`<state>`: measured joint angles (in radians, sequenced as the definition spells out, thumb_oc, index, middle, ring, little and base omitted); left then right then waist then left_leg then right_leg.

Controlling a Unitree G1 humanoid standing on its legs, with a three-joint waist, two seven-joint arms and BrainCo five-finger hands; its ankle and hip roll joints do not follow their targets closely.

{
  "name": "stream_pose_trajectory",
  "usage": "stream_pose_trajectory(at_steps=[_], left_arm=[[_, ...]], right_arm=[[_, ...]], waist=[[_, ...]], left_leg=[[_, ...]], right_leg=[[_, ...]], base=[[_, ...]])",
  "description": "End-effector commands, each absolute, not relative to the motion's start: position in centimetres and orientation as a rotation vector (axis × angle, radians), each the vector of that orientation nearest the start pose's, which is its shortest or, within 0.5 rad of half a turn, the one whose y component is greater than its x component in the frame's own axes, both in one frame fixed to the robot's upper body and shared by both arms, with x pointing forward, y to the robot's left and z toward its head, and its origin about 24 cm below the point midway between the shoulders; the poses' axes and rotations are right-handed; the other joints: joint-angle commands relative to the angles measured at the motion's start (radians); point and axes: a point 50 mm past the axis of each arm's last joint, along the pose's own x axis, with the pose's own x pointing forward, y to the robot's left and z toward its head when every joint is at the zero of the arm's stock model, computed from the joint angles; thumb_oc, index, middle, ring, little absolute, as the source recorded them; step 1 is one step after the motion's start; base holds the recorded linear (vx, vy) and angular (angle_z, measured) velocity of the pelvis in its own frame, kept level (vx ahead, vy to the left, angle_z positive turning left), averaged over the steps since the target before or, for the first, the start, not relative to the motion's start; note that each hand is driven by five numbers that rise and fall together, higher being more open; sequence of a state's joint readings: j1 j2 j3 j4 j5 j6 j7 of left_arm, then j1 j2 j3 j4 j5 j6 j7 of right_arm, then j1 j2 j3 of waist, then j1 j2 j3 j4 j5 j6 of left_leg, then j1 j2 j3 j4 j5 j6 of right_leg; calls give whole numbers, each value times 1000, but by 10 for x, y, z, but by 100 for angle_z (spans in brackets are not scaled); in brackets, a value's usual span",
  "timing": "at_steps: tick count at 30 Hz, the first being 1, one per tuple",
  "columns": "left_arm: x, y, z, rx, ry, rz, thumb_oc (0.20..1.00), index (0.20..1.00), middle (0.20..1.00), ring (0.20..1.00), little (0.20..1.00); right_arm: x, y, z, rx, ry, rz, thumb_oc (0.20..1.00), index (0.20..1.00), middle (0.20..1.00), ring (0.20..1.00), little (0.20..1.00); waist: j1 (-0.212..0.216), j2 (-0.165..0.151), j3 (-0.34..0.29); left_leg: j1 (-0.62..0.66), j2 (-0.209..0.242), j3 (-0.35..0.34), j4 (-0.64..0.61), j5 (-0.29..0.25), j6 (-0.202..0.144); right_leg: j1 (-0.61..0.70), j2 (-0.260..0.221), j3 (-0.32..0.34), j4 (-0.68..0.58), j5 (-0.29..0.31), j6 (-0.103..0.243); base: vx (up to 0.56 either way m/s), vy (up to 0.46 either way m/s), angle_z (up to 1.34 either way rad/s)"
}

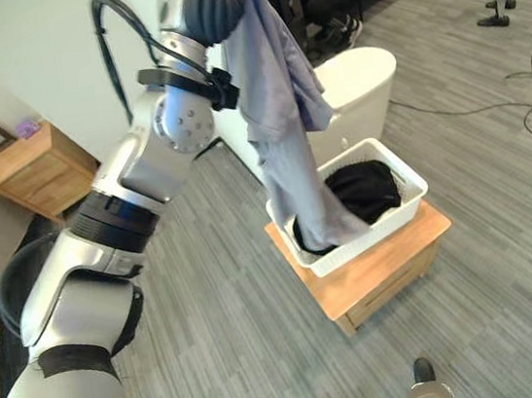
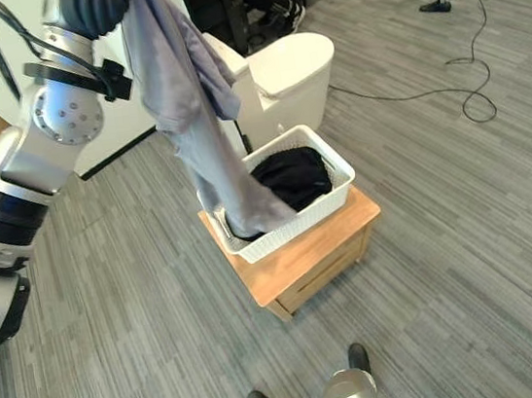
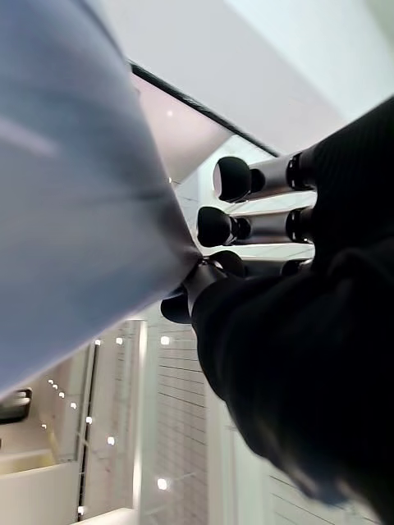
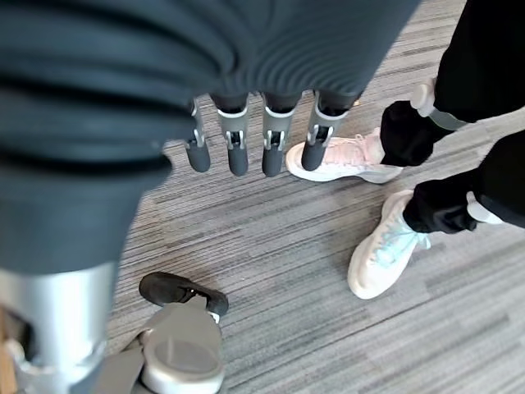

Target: Pick up bed clothes into laundry basket.

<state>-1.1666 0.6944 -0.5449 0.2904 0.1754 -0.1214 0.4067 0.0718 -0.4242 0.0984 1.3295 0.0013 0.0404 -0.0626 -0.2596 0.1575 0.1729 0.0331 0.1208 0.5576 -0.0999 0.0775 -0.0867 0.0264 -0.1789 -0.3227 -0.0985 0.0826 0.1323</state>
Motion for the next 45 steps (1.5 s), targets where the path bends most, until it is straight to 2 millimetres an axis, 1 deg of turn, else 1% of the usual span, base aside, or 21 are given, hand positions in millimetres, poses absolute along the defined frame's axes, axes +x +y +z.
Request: stream_pose_trajectory(at_steps=[1,4,8,15,18,22,25,26,27,28,31,34,36,37,39,40,41,42,43,44,45], left_arm=[[336,133,379,866,-1147,232,200,200,200,200,200],[350,114,355,776,-1055,136,200,200,200,200,200],[371,101,328,672,-900,67,200,200,200,200,200],[389,92,313,710,-781,57,200,200,200,200,200],[397,96,314,767,-745,102,200,200,200,200,200],[408,116,315,872,-679,192,200,200,200,200,200],[414,131,308,871,-604,229,200,200,200,200,200],[416,134,304,891,-578,231,354,354,354,354,354],[420,134,291,954,-518,210,1000,1000,1000,1000,1000],[423,136,281,985,-470,206,1000,1000,1000,1000,1000],[428,138,271,1005,-386,194,1000,1000,1000,1000,1000],[428,138,267,966,-362,177,1000,1000,1000,1000,1000],[428,134,266,872,-359,153,1000,1000,1000,1000,1000],[428,134,266,872,-359,153,1000,1000,1000,1000,1000],[426,129,265,713,-374,134,1000,1000,1000,1000,1000],[426,129,265,712,-373,133,1000,1000,1000,1000,1000],[424,126,267,655,-400,129,1000,1000,1000,1000,1000],[414,124,274,562,-497,100,1000,1000,1000,1000,1000],[408,126,273,553,-540,79,1000,1000,1000,1000,1000],[394,140,276,515,-616,55,1000,1000,1000,1000,1000],[385,150,278,488,-659,55,1000,1000,1000,1000,1000]], right_arm=[[26,-314,-145,-485,1466,-257,1000,1000,1000,1000,1000],[33,-317,-143,-508,1449,-261,1000,1000,1000,1000,1000],[47,-320,-141,-532,1407,-265,1000,1000,1000,1000,1000],[62,-318,-139,-545,1356,-259,1000,1000,1000,1000,1000],[66,-317,-139,-540,1332,-263,1000,1000,1000,1000,1000],[71,-314,-139,-535,1306,-258,1000,1000,1000,1000,1000],[73,-310,-140,-531,1293,-247,1000,1000,1000,1000,1000],[74,-310,-140,-529,1291,-247,1000,1000,1000,1000,1000],[76,-303,-142,-519,1279,-223,1000,1000,1000,1000,1000],[80,-296,-145,-522,1274,-197,1000,1000,1000,1000,1000],[80,-298,-144,-536,1275,-212,1000,1000,1000,1000,1000],[96,-305,-137,-559,1216,-250,1000,1000,1000,1000,1000],[122,-319,-123,-582,1131,-319,1000,1000,1000,1000,1000],[122,-319,-123,-582,1131,-319,1000,1000,1000,1000,1000],[159,-329,-102,-596,993,-396,1000,1000,1000,1000,1000],[158,-329,-102,-596,995,-398,1000,1000,1000,1000,1000],[171,-332,-93,-605,945,-414,1000,1000,1000,1000,1000],[205,-340,-64,-670,779,-440,1000,1000,1000,1000,1000],[228,-358,-30,-783,666,-467,1000,1000,1000,1000,1000],[272,-370,35,-982,450,-474,1000,1000,1000,1000,1000],[290,-368,62,-1004,360,-487,1000,1000,1000,1000,1000]], waist=[[-25,-23,9],[-43,-8,33],[-64,6,62],[-91,25,90],[-101,27,97],[-112,27,103],[-117,24,105],[-118,24,105],[-111,27,104],[-110,30,101],[-113,28,97],[-101,28,87],[-89,29,77],[-89,29,77],[-66,23,64],[-64,26,61],[-59,21,60],[-37,10,52],[-17,-1,46],[19,-12,32],[32,-17,26]], left_leg=[[46,96,-18,13,-9,-83],[21,94,-18,13,-2,-83],[-2,91,-13,13,8,-83],[-24,89,-2,13,10,-84],[-30,91,5,13,15,-86],[-29,89,-2,13,-8,-98],[-38,94,6,13,-4,-100],[-43,95,8,13,-2,-101],[-50,99,9,13,1,-103],[-50,100,9,13,1,-102],[-44,109,16,13,2,-105],[-33,117,13,13,5,-108],[-24,126,12,13,9,-112],[-24,126,12,13,9,-112],[-18,135,23,13,33,-103],[-8,133,4,13,11,-114],[-14,138,18,13,34,-104],[-6,142,7,13,34,-105],[-2,145,1,13,35,-106],[9,150,-11,13,37,-109],[15,153,-16,13,38,-111]], right_leg=[[-31,-91,8,11,-17,90],[-59,-95,15,11,-11,89],[-88,-98,26,11,-5,87],[-131,-96,47,11,4,90],[-146,-93,55,11,8,90],[-165,-91,76,16,-6,102],[-185,-87,82,16,-1,103],[-192,-85,83,16,0,104],[-199,-83,84,16,0,104],[-201,-80,86,16,0,103],[-201,-73,86,16,-3,99],[-182,-68,77,16,-9,94],[-163,-63,67,16,-17,90],[-162,-63,67,16,-17,90],[-140,-53,44,11,-4,76],[-132,-55,54,14,-25,86],[-131,-50,38,11,-7,74],[-107,-47,24,11,-13,71],[-96,-45,18,11,-17,69],[-70,-39,3,11,-25,65],[-57,-35,-4,11,-29,63]], base=[[-62,14,-7],[-70,8,-3],[-51,6,-8],[-35,2,-9],[-11,-22,-9],[38,-1,-12],[-14,-33,-20],[-33,-44,-32],[-23,-44,-18],[4,-30,-13],[28,-22,-2],[21,-48,-3],[25,-46,2],[30,-45,4],[-22,-67,5],[-69,-75,15],[13,-70,25],[-65,-123,17],[26,-125,25],[37,-100,20],[81,-37,38]])
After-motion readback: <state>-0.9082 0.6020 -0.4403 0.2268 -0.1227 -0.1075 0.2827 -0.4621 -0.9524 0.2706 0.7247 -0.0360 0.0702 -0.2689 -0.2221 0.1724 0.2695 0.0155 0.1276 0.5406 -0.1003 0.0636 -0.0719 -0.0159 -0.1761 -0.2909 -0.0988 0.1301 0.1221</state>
